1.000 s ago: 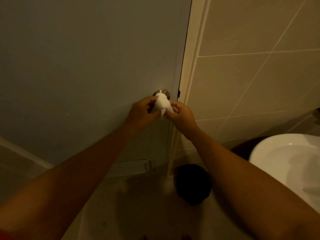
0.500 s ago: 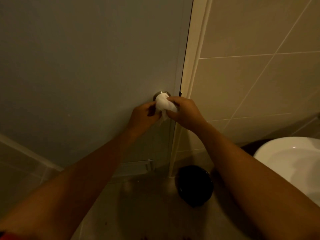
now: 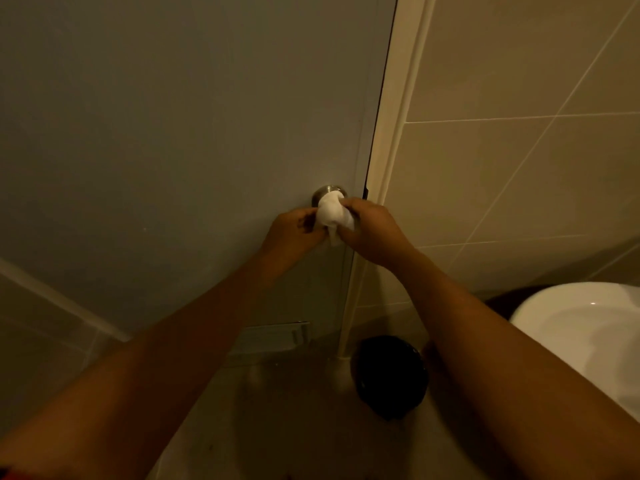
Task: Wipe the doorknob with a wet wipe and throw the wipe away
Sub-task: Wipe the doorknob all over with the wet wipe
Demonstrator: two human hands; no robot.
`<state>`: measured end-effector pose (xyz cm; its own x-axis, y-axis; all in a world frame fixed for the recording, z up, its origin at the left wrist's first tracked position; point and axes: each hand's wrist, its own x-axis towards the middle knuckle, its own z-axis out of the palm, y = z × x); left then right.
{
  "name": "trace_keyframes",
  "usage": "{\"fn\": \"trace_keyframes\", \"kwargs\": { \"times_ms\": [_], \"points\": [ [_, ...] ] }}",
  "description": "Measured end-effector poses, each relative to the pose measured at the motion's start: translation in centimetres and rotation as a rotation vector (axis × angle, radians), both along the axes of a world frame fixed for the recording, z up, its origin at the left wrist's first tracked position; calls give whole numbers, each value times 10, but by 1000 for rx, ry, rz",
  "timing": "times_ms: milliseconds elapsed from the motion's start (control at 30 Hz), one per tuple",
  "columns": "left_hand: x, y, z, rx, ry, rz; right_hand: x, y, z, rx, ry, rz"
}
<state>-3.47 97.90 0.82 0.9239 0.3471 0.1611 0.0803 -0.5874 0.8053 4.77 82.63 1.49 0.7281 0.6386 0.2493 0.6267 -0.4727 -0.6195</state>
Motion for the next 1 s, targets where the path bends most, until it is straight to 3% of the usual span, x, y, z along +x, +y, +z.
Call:
{"fn": "trace_keyframes", "kwargs": {
  "times_ms": [200, 300, 433, 500, 567, 667, 733, 800, 933, 1000],
  "points": [
    [4, 7, 10, 248, -105, -37, -10, 2, -17, 98, 375, -67],
    [1, 9, 7, 128, -57, 4, -8, 2, -9, 27, 240, -52],
    [-3, 1, -5, -259, 37, 24, 2, 4, 9, -38, 16, 14],
    [-3, -2, -8, -295, 29, 49, 2, 2, 10, -26, 11, 10],
    [-1, -1, -4, -125, -17, 49, -4, 0, 3, 64, 162, -49],
    [2, 9, 18, 297, -78, -60, -16, 0, -13, 170, 450, -104],
    [4, 14, 31, 469, -53, -159, -19, 3, -18, 171, 490, -108],
    [5, 16, 33, 457, -54, -177, -17, 4, -12, 150, 418, -105],
    [-4, 9, 9, 215, -10, -88, -1, -1, 11, -47, 133, -35],
    [-5, 8, 1, 130, 29, -71, 4, -4, 21, -97, 85, -14]
  ]
}}
